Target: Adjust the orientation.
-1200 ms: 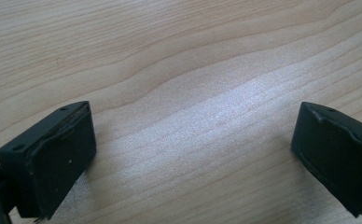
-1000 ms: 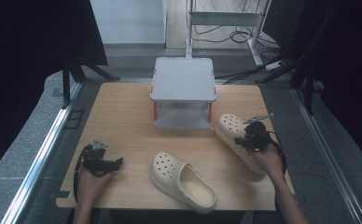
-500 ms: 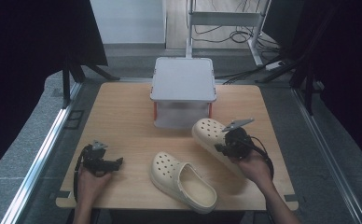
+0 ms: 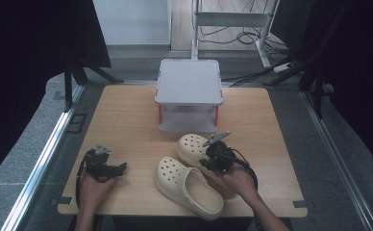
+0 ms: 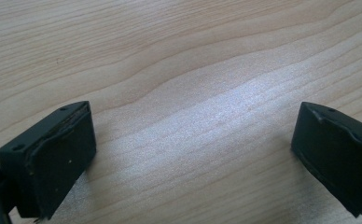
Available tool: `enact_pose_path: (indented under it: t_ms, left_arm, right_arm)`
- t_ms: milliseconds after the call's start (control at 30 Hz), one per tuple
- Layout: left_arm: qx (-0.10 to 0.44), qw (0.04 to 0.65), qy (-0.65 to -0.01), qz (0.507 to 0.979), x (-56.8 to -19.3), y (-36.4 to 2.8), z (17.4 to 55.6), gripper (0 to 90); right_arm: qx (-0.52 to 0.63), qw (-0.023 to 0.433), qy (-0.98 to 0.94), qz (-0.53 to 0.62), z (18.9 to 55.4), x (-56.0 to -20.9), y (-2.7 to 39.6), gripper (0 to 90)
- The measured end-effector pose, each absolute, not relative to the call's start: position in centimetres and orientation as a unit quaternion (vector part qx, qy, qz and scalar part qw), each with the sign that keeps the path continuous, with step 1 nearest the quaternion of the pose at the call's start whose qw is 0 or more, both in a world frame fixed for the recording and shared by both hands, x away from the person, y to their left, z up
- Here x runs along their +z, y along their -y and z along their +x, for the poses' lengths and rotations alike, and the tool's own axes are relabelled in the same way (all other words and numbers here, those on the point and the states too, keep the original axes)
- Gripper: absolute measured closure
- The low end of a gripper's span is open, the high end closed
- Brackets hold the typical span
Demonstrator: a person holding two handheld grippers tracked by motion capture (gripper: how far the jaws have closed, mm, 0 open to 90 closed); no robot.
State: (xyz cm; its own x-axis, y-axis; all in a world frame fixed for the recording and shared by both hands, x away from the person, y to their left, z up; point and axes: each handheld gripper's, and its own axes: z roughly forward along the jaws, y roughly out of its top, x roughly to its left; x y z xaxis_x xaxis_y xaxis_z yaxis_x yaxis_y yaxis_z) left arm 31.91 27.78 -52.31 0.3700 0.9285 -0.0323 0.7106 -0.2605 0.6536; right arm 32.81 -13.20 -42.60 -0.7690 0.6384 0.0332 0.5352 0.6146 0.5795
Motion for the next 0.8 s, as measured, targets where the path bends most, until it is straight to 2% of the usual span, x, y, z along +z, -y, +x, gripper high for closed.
enact_pose_path:
  t_ms: [367, 633, 733, 800]
  left_arm:
    - [0.183, 0.298, -0.531, 0.772, -52.3, -27.8, 31.9, 0.0]
    - [0.183, 0.297, -0.531, 0.772, -52.3, -27.8, 31.9, 0.0]
    - [0.183, 0.297, -0.53, 0.772, -52.3, -27.8, 31.9, 0.0]
    - [0.183, 0.297, -0.53, 0.772, -52.3, -27.8, 31.9, 0.0]
  right_arm:
    - [0.297, 0.049, -0.902, 0.309, 33.3, -44.8, 12.0, 75.3]
    - [0.318, 0.049, -0.901, 0.293, 33.1, -43.3, 13.4, 61.6]
    - [0.321, 0.057, -0.899, 0.292, 32.7, -42.3, 14.7, 54.0]
    - [0.324, 0.056, -0.898, 0.293, 32.6, -41.9, 15.3, 45.7]
